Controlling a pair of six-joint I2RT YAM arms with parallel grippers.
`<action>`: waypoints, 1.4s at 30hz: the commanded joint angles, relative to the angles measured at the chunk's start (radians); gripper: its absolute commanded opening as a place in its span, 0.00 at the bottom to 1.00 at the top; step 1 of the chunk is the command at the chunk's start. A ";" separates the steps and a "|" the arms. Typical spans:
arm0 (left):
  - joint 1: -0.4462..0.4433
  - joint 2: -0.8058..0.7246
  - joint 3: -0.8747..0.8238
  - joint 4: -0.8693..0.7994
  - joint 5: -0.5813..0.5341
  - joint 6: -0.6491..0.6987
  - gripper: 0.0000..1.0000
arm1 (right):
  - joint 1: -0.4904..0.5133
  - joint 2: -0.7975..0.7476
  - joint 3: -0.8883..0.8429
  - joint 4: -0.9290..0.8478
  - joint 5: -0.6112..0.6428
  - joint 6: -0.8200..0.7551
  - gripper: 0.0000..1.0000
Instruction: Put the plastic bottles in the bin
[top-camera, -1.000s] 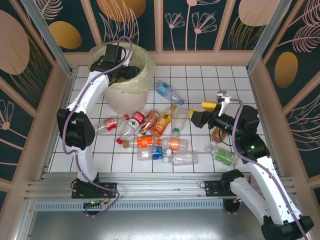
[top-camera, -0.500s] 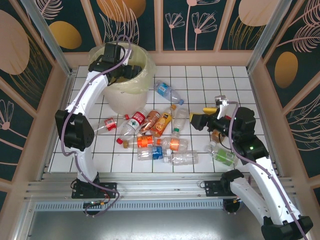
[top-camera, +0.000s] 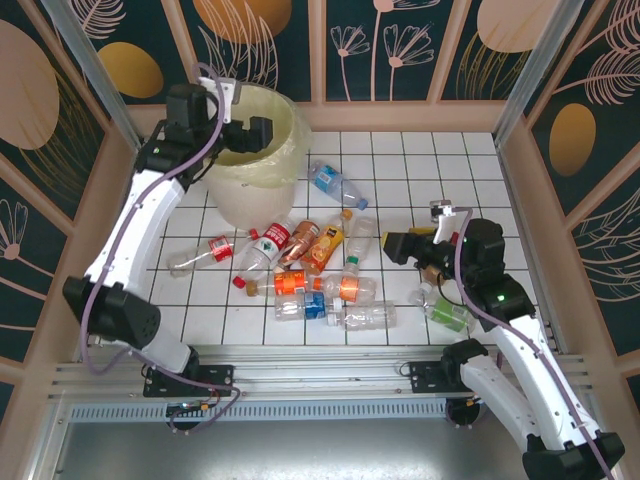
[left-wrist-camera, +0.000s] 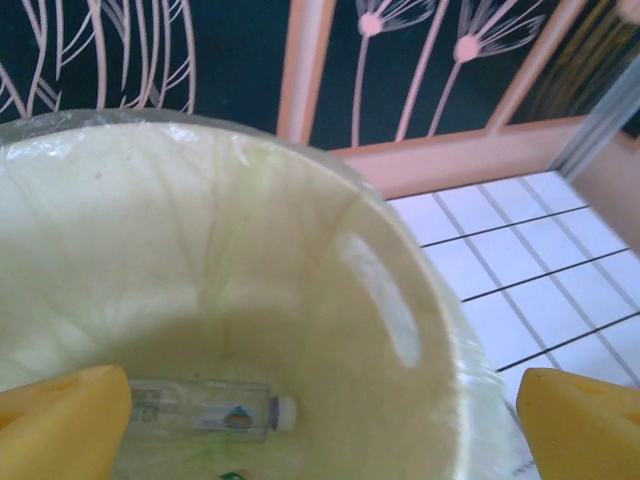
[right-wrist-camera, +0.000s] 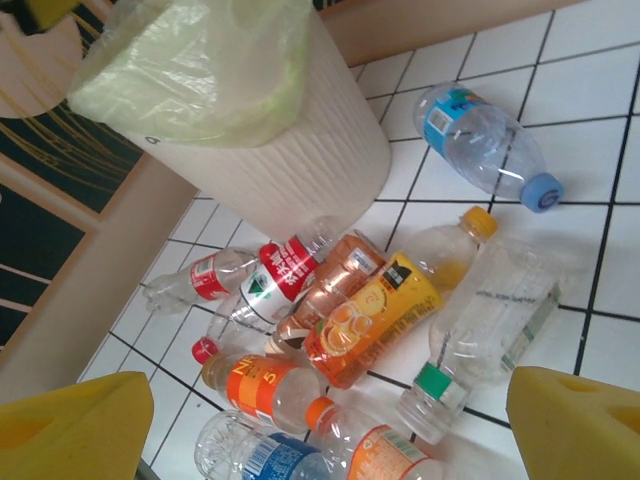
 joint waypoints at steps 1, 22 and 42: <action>0.005 -0.087 -0.079 0.116 0.132 -0.040 0.99 | 0.010 0.024 -0.016 -0.042 0.042 0.056 0.89; -0.042 -0.440 -0.541 0.326 0.372 -0.149 0.99 | 0.111 0.258 -0.120 0.102 0.184 0.271 0.76; -0.168 -0.475 -0.816 0.624 0.371 -0.308 0.99 | 0.313 0.647 -0.099 0.304 0.402 0.467 0.72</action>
